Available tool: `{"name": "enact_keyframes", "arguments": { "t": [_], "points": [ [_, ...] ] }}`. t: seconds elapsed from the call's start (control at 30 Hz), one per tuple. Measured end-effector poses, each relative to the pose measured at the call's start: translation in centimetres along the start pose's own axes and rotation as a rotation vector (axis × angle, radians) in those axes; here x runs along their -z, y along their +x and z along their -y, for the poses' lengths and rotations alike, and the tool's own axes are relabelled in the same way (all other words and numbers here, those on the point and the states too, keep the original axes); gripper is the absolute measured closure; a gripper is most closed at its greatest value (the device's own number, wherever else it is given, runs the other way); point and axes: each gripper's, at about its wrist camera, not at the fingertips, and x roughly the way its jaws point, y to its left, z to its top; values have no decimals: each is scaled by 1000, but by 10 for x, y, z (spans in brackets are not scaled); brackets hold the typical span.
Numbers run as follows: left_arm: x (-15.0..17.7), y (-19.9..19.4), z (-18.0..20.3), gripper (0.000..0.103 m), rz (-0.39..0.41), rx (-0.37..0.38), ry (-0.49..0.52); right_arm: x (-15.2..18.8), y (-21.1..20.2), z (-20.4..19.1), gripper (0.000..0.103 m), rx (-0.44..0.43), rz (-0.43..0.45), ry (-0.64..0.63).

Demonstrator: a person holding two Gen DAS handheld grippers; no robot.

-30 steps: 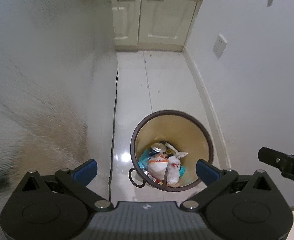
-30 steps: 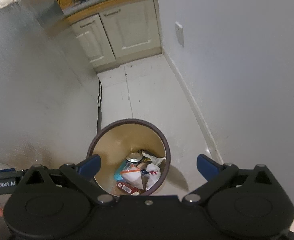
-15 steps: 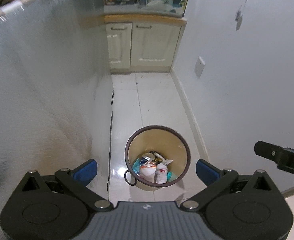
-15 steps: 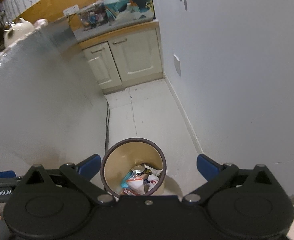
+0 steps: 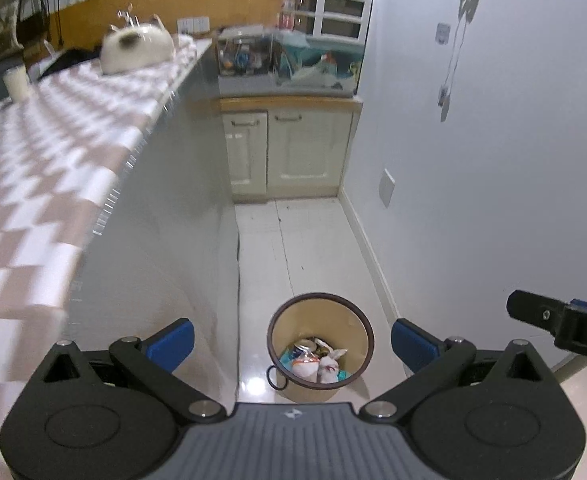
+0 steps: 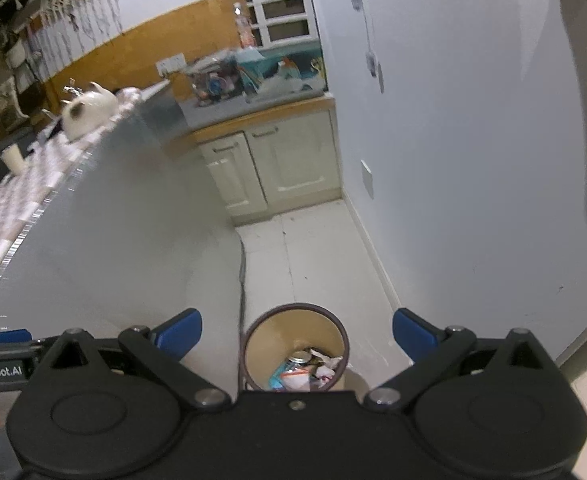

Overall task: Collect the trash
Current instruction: 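Lift both open grippers up away from the bin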

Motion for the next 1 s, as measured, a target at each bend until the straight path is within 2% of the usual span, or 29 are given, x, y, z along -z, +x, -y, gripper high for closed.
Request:
{"name": "enact_keyframes", "arguments": {
  "t": [0.27,0.53,0.83,1.0],
  "points": [
    [4,-52,-12,0,62,-42,20,0,-54,-24,0,-16,55,-9],
    [13,-85,-32,0,94,-39,3,10,-85,-46,0,-15,69,-59],
    [30,-97,-51,0,92,-63,-32,27,-104,-68,0,-32,67,-104],
    [39,-99,-59,0,73,-49,-53,35,-109,-72,0,-31,52,-111]
  ]
}}
